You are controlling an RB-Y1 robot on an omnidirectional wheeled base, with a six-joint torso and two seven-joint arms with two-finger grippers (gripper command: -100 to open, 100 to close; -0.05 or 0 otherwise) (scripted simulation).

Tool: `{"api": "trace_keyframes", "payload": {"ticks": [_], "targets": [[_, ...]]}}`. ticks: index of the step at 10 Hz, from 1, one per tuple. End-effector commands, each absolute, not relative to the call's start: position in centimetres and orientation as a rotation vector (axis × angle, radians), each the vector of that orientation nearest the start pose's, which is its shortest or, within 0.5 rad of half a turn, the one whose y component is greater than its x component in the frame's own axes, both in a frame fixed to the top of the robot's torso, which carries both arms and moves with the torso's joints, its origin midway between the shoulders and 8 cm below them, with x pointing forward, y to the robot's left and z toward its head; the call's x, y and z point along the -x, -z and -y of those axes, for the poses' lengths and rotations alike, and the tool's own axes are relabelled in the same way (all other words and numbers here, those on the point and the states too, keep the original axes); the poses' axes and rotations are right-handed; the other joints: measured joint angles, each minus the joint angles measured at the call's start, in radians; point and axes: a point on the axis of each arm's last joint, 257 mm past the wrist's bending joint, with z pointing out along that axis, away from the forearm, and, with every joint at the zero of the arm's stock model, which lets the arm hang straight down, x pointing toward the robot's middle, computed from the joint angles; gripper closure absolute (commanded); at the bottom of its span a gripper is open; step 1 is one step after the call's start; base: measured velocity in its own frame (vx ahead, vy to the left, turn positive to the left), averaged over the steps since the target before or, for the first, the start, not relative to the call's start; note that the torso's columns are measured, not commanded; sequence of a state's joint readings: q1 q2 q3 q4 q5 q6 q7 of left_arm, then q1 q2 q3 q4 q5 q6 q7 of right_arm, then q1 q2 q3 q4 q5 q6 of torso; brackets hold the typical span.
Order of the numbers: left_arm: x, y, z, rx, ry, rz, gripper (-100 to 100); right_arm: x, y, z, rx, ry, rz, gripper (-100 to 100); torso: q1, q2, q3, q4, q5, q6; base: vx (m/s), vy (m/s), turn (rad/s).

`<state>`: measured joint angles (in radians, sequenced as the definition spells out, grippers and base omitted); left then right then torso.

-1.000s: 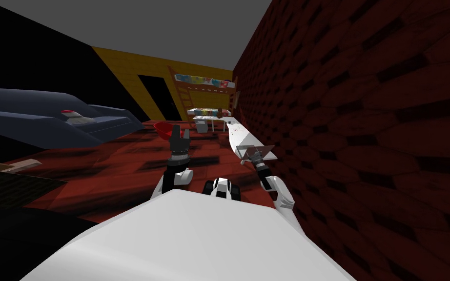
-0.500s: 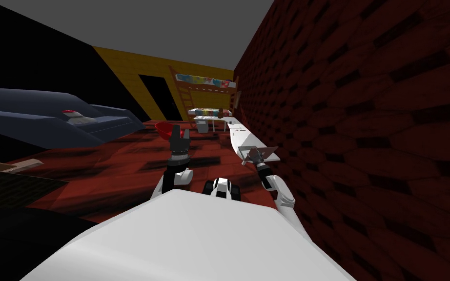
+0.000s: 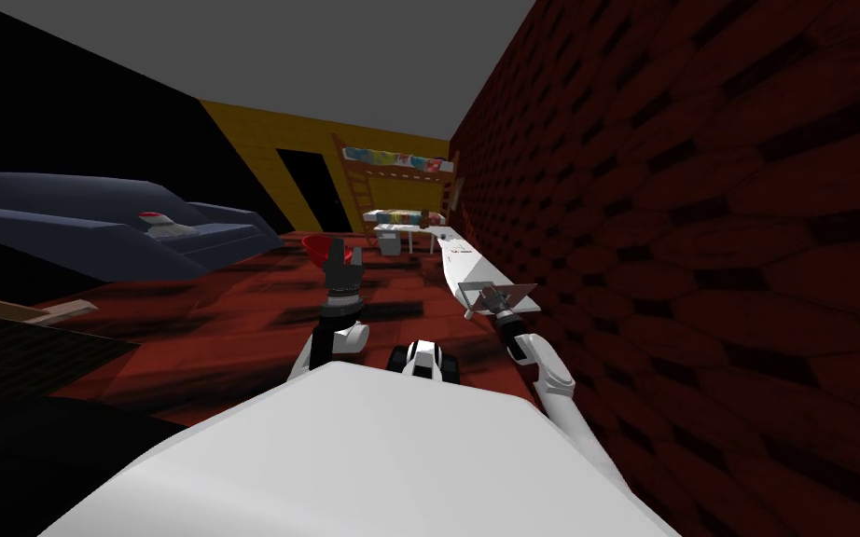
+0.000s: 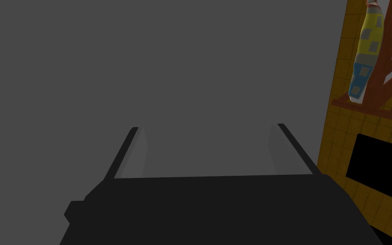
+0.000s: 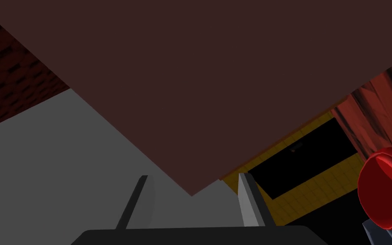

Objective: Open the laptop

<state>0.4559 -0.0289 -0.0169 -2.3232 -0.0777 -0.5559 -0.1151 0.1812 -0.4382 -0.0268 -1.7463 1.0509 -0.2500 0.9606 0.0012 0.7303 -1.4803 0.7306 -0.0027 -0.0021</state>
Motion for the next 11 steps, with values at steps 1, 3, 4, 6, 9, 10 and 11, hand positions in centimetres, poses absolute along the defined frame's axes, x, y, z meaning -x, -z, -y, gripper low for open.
{"api": "trace_keyframes", "payload": {"ticks": [1, 3, 4, 6, 9, 10, 11], "targets": [[-32.8, -6.7, -25.8, 0.482, 1.204, -0.558, 0, -48.0, 21.0, 31.7, 0.861, 0.487, -1.394, 100, 0.001, -0.003, -0.001, -0.002, -0.002, -0.003, 0.021, 0.097, 0.038], [-32.8, -6.7, -25.8, 0.482, 1.204, -0.558, 0, -47.7, 21.9, 33.4, 0.86, 0.475, -1.436, 100, -0.005, -0.004, -0.002, -0.004, -0.004, -0.002, 0.012, 0.057, 0.051], [-32.8, -6.7, -25.8, 0.482, 1.204, -0.558, 0, -47.7, 21.5, 34.1, 0.885, 0.486, -1.436, 100, -0.006, -0.006, -0.003, -0.005, -0.005, -0.003, 0.014, 0.07, 0.075], [-32.8, -6.7, -25.8, 0.482, 1.204, -0.558, 0, -47.4, 22.0, 36.4, 0.895, 0.48, -1.48, 100, -0.008, -0.011, -0.006, -0.007, -0.007, -0.002, 0.022, 0.09, 0.078], [-32.8, -6.7, -25.8, 0.482, 1.204, -0.558, 0, -47.0, 22.1, 38.9, 0.909, 0.483, -1.524, 100, -0.01, -0.006, -0.003, -0.006, -0.007, 0.001, 0.028, 0.078, 0.057], [-32.8, -6.7, -25.8, 0.482, 1.203, -0.558, 0, -46.7, 22.4, 40.9, 0.897, 0.474, -1.57, 100, -0.014, -0.003, -0.001, -0.006, -0.009, 0.003, 0.023, 0.067, 0.127], [-32.8, -6.7, -25.8, 0.482, 1.204, -0.558, 0, -46.7, 22.0, 41.4, 0.917, 0.487, -1.568, 100, -0.013, -0.005, -0.002, -0.007, -0.01, 0.001, 0.019, 0.063, 0.057]]}}
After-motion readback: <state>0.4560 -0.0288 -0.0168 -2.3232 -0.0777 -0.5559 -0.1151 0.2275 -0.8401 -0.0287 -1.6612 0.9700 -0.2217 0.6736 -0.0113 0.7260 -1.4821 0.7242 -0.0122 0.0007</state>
